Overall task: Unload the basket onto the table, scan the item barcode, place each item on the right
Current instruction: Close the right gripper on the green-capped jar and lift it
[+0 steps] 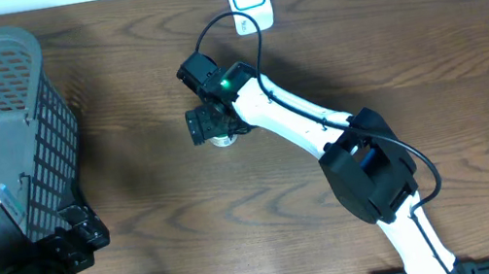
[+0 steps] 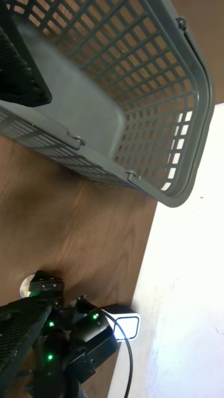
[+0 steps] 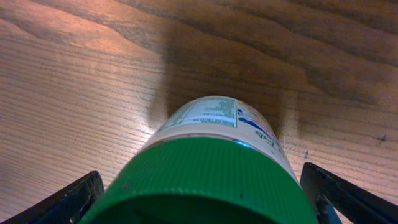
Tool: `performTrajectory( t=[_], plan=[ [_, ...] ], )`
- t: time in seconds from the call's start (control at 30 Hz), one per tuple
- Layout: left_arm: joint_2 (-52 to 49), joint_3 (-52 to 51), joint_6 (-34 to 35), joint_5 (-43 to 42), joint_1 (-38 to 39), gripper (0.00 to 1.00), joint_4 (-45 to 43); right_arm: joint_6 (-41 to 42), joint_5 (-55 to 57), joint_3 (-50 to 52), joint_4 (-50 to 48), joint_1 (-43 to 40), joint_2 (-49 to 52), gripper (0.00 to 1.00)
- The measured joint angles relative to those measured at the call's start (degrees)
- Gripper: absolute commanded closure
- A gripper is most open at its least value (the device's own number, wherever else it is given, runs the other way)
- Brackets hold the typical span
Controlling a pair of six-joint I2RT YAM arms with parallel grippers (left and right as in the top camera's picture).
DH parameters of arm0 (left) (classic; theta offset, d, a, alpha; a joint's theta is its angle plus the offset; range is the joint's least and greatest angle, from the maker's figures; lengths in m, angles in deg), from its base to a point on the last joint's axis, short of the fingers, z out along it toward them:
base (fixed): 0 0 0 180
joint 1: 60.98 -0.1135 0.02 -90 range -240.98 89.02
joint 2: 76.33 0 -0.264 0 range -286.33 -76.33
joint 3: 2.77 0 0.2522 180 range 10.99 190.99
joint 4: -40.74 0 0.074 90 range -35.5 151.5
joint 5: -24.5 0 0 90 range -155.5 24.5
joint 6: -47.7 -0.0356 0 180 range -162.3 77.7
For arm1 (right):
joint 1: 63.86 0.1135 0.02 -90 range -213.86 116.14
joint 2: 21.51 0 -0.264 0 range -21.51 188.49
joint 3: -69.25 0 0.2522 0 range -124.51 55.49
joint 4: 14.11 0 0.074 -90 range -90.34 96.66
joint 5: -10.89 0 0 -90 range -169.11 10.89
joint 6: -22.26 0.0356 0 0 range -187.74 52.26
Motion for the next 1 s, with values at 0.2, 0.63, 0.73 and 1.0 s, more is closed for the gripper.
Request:
performTrajectory(
  t=[0.2, 0.63, 0.73, 1.0],
  plan=[
    [0.0, 0.0, 0.0, 0.0, 0.0, 0.02, 0.0, -0.3, -0.2, 0.0, 0.7, -0.5, 0.0, 0.25],
    [0.0, 0.0, 0.0, 0.0, 0.0, 0.02, 0.0, -0.9, -0.2, -0.1, 2.3, -0.9, 0.1, 0.12],
    [0.0, 0.0, 0.0, 0.0, 0.0, 0.02, 0.0, -1.4, -0.2, -0.1, 3.1, -0.9, 0.2, 0.12],
    [0.0, 0.0, 0.0, 0.0, 0.0, 0.02, 0.0, -2.4, -0.4, -0.1, 3.8, -0.9, 2.5, 0.23]
  ],
)
